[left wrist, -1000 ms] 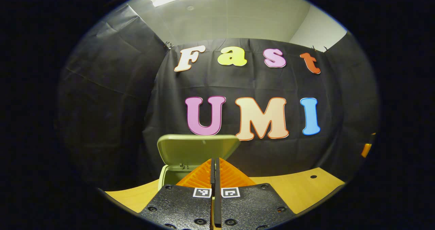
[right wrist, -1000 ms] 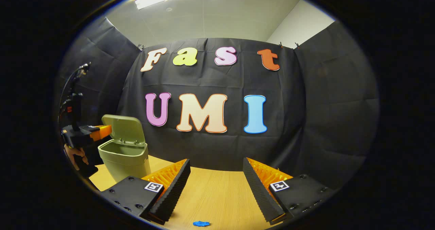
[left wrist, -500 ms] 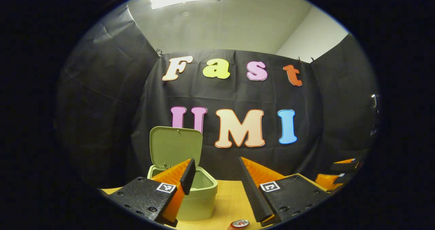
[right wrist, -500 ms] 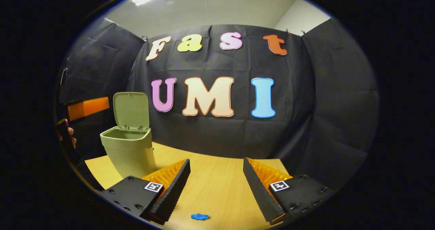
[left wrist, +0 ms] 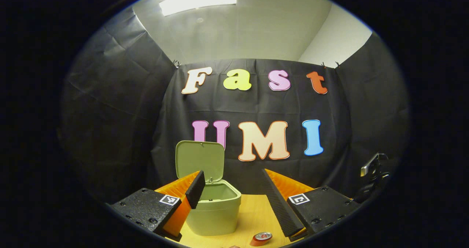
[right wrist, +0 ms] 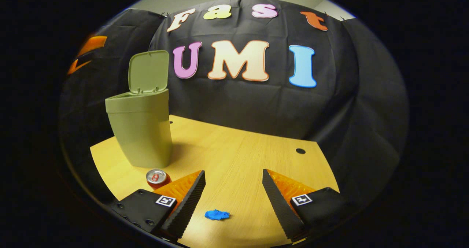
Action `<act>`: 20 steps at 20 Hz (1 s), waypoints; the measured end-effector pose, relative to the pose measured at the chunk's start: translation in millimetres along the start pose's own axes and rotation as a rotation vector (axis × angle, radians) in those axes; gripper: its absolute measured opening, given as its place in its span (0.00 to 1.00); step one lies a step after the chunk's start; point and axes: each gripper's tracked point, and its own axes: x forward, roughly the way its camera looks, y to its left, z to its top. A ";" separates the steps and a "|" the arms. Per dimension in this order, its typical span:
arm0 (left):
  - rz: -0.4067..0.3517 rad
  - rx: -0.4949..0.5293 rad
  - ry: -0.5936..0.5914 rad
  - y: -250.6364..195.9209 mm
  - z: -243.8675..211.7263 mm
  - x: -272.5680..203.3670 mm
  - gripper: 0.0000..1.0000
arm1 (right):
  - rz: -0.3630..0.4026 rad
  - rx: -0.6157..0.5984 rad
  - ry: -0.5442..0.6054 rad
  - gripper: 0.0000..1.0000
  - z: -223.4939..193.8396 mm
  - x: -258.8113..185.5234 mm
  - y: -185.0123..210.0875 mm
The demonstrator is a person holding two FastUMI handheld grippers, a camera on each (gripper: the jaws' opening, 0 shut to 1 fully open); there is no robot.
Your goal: Press the lid of the desktop garbage bin to open it, pick up the crumpled paper on the desktop and throw it into the bin, then pick up the pop can on the desktop and drop it into the bin, and finally close the garbage bin lid.
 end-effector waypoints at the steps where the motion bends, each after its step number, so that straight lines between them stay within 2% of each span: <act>1: 0.007 0.004 -0.003 2.4 2.4 -1.8 0.92 | 0.003 -0.002 0.023 0.99 -12.2 4.8 1.1; 6: 0.041 0.008 0.004 16.4 4.1 -10.3 0.92 | 0.008 -0.027 0.151 0.99 -69.3 34.5 7.3; 10: 0.067 0.022 0.019 28.4 0.8 -15.3 0.92 | 0.047 -0.024 0.291 1.00 -125.0 43.8 21.1; 14: 0.090 0.038 0.036 39.7 -3.5 -20.1 0.92 | 0.061 -0.010 0.361 0.98 -155.5 47.4 29.1; 16: 0.100 0.039 0.044 43.7 -6.5 -20.8 0.92 | 0.080 -0.004 0.400 0.93 -169.5 49.3 34.9; 18: 0.108 0.033 0.054 46.5 -9.2 -22.7 0.92 | 0.102 0.013 0.433 0.71 -179.5 48.3 41.1; 19: 0.108 0.031 0.055 46.9 -9.2 -23.0 0.92 | 0.099 0.007 0.439 0.51 -183.0 48.8 40.7; 20: 0.109 0.032 0.058 47.6 -10.4 -22.0 0.92 | 0.106 0.006 0.439 0.41 -183.9 47.2 41.8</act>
